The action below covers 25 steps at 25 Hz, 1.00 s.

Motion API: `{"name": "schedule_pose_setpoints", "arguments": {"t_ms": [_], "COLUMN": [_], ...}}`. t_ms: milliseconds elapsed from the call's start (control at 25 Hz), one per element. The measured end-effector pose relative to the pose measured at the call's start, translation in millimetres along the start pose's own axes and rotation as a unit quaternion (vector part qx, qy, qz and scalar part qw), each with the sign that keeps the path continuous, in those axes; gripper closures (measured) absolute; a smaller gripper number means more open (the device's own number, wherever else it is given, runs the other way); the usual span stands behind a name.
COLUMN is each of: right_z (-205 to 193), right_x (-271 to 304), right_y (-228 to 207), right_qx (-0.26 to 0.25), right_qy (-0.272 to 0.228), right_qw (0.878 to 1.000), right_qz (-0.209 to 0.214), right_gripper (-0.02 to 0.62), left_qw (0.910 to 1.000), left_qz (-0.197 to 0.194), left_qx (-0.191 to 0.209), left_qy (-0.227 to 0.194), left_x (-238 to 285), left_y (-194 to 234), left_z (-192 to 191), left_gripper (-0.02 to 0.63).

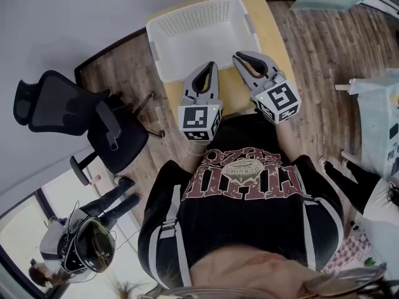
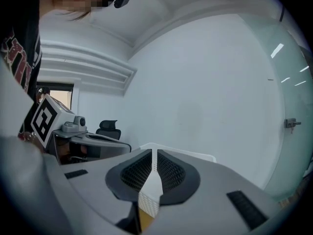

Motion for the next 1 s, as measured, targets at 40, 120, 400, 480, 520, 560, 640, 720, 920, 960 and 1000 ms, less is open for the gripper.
{"name": "schedule_pose_setpoints", "arguments": {"t_ms": [40,120,400,480,520,560,640,720,920,960,1000], "right_z": [0.7,1.8,8.4,9.7,10.1,10.3,10.4,10.4,12.5,12.9,13.2], "right_x": [2.1,5.7,15.3,18.1,19.6,21.1,24.4,27.3,33.7,34.7,35.5], "right_y": [0.9,2.8,11.3,12.9,13.5,14.1,15.6,18.0,22.1,22.2,22.0], "right_qx": [-0.001,-0.001,-0.008,-0.010,-0.010,-0.010,-0.009,-0.009,-0.009,-0.008,-0.007], "right_qy": [0.000,0.000,-0.002,-0.001,0.000,0.001,0.004,0.005,0.004,0.003,0.001], "right_qw": [1.000,1.000,1.000,1.000,1.000,1.000,0.999,0.999,0.999,0.999,0.999], "right_qz": [0.002,0.007,0.022,0.025,0.026,0.027,0.030,0.035,0.041,0.042,0.042], "right_gripper": [0.549,0.552,0.561,0.565,0.568,0.568,0.572,0.574,0.577,0.578,0.578], "left_qw": [1.0000,1.0000,0.9999,0.9999,0.9999,0.9998,0.9998,0.9997,0.9996,0.9995,0.9995], "left_qz": [0.002,0.005,0.011,0.013,0.014,0.015,0.017,0.019,0.025,0.026,0.028], "left_qx": [-0.001,-0.001,-0.002,-0.001,-0.001,-0.001,-0.001,-0.002,-0.003,-0.003,-0.003], "left_qy": [0.000,-0.002,-0.008,-0.008,-0.009,-0.010,-0.011,-0.012,-0.014,-0.014,-0.015], "left_x": [-0.6,-1.9,-8.4,-9.7,-10.3,-10.8,-11.8,-12.9,-15.9,-16.2,-16.4], "left_y": [1.0,2.9,6.2,6.4,6.7,7.0,8.0,9.2,12.0,12.5,12.8], "left_z": [-0.2,0.1,2.9,3.5,3.9,4.3,4.7,5.0,6.2,6.2,6.3], "left_gripper": [0.560,0.560,0.560,0.560,0.560,0.560,0.560,0.560,0.560,0.560,0.560]}}
Point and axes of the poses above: the fingertips, and each gripper's own axes: x forward along the fingers, y to its left, z out of its top, the point moved 1 cm from there along -x, backward along the fingers, and after that the axes turned 10 degrees about z, right-handed, at the moved point
